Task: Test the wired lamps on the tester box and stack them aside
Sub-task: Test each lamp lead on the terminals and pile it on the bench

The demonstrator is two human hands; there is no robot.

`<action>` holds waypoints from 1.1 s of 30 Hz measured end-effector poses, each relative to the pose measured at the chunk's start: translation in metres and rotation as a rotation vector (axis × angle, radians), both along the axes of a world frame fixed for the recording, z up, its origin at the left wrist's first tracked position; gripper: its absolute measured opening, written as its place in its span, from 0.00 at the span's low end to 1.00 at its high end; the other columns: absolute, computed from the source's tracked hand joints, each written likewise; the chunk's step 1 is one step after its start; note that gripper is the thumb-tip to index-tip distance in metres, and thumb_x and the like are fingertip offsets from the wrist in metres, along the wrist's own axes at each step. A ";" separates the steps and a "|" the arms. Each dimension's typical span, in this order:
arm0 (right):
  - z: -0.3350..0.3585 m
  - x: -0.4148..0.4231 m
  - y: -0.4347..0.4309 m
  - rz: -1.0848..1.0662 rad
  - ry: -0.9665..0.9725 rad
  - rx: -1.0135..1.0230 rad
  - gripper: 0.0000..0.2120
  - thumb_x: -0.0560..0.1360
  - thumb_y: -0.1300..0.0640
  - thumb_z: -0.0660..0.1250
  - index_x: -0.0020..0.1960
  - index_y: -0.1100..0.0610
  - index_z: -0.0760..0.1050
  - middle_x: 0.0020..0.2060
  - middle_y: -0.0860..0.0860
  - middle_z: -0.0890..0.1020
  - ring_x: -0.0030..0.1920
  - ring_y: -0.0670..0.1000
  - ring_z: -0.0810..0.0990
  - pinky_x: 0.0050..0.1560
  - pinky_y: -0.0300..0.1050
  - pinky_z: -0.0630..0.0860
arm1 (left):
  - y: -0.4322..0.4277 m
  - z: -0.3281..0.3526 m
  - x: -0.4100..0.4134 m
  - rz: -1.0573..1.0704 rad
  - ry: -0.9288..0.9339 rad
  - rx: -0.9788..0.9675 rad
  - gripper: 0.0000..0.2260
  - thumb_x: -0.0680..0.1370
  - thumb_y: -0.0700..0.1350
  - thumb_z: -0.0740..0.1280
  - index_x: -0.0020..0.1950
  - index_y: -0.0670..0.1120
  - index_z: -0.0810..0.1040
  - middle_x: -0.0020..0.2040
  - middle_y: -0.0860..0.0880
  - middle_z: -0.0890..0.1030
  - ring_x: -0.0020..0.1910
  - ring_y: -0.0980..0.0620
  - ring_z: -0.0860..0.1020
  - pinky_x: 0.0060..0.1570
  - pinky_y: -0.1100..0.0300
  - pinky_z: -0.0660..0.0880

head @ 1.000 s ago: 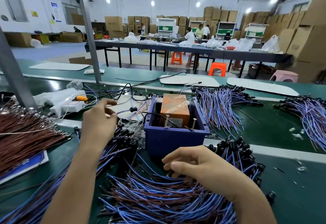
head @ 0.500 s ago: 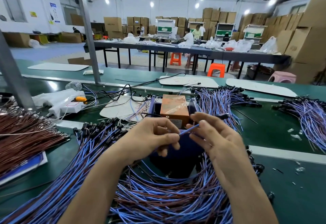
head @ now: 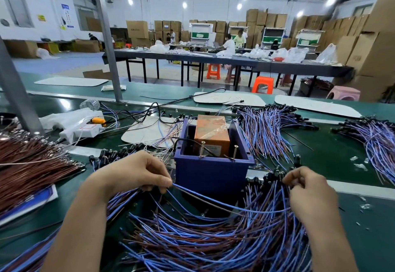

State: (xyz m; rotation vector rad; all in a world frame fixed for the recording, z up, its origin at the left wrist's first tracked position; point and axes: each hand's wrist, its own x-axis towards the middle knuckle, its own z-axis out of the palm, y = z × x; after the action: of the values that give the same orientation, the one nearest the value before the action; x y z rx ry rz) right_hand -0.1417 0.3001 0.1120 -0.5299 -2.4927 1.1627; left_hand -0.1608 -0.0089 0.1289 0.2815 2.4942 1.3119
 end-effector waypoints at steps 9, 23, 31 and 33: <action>0.008 0.006 -0.001 0.203 -0.236 0.140 0.18 0.77 0.69 0.56 0.48 0.49 0.77 0.41 0.52 0.77 0.29 0.50 0.71 0.24 0.38 0.64 | 0.013 0.010 0.002 -0.055 0.001 0.642 0.19 0.56 0.53 0.83 0.39 0.44 0.84 0.33 0.45 0.80 0.29 0.53 0.77 0.33 0.64 0.76; 0.028 0.022 -0.056 0.847 -0.126 -0.153 0.09 0.77 0.58 0.66 0.49 0.45 0.82 0.43 0.43 0.85 0.45 0.40 0.81 0.53 0.40 0.79 | 0.079 -0.003 -0.001 0.211 -0.095 0.776 0.06 0.66 0.41 0.71 0.41 0.41 0.81 0.36 0.44 0.83 0.29 0.54 0.80 0.34 0.63 0.80; 0.011 0.011 -0.068 0.649 -0.120 -0.215 0.09 0.78 0.59 0.65 0.51 0.52 0.84 0.41 0.49 0.85 0.41 0.46 0.84 0.43 0.39 0.81 | 0.081 -0.018 -0.009 0.302 -0.093 0.577 0.01 0.74 0.41 0.72 0.42 0.44 0.82 0.35 0.49 0.84 0.29 0.59 0.78 0.31 0.67 0.75; 0.010 0.010 -0.065 0.594 -0.120 -0.236 0.08 0.78 0.60 0.65 0.49 0.55 0.84 0.38 0.52 0.84 0.37 0.46 0.84 0.37 0.34 0.79 | 0.080 -0.021 -0.010 0.318 -0.082 0.539 0.02 0.74 0.42 0.72 0.42 0.44 0.83 0.36 0.49 0.84 0.28 0.60 0.77 0.30 0.68 0.75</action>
State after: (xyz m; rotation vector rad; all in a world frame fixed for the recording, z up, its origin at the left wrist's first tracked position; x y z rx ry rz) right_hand -0.1315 0.2348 0.1220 0.1135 -2.7202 1.6928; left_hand -0.1709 0.0710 0.1081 -0.0609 2.1340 2.0700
